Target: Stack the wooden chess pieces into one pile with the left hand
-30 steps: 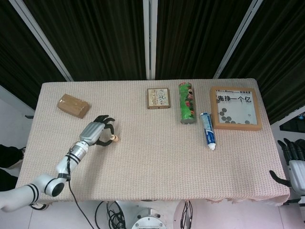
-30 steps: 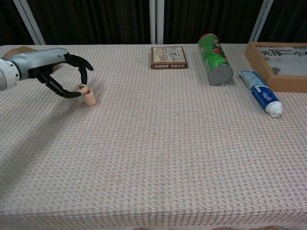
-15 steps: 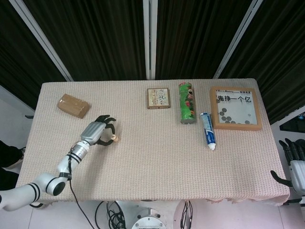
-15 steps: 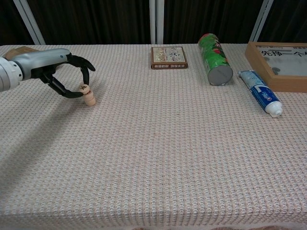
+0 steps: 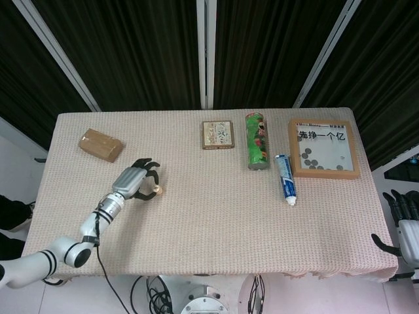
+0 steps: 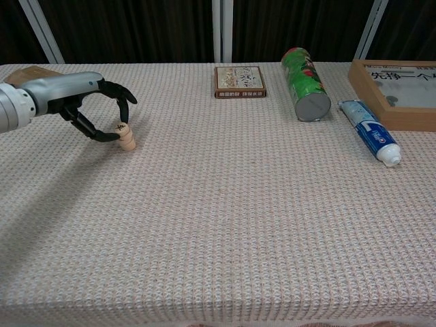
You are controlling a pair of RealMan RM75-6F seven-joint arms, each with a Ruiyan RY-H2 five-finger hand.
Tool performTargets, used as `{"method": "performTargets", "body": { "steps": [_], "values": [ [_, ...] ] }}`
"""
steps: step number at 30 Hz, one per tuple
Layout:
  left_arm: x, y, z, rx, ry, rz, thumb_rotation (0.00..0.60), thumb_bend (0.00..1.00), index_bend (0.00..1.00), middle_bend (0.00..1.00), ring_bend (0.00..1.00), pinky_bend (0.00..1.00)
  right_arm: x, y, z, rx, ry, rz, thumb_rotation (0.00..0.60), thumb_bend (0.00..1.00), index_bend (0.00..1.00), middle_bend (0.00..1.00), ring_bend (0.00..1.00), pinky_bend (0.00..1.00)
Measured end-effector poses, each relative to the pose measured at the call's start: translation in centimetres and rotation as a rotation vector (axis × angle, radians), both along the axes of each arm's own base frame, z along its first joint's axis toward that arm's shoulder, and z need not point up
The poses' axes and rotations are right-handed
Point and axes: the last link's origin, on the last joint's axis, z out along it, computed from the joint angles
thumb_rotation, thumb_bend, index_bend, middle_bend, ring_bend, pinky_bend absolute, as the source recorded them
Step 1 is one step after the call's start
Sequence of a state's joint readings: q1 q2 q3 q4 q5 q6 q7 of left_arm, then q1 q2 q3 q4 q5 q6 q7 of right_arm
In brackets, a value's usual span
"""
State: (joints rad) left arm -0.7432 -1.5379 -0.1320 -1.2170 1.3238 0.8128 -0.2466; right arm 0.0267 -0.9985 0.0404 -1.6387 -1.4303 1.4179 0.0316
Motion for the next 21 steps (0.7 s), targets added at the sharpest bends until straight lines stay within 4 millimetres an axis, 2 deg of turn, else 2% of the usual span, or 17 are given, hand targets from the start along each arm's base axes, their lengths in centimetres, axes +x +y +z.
{"method": "performTargets", "body": {
  "steps": [21],
  "values": [
    [0.22, -0.20, 0.70, 0.002, -0.013, -0.021, 0.600, 0.29, 0.39, 0.14, 0.00, 0.00, 0.08, -0.12, 0.10, -0.005, 0.004, 0.000, 0.578, 0.17, 0.00, 0.00, 0.00, 0.00]
  ]
}}
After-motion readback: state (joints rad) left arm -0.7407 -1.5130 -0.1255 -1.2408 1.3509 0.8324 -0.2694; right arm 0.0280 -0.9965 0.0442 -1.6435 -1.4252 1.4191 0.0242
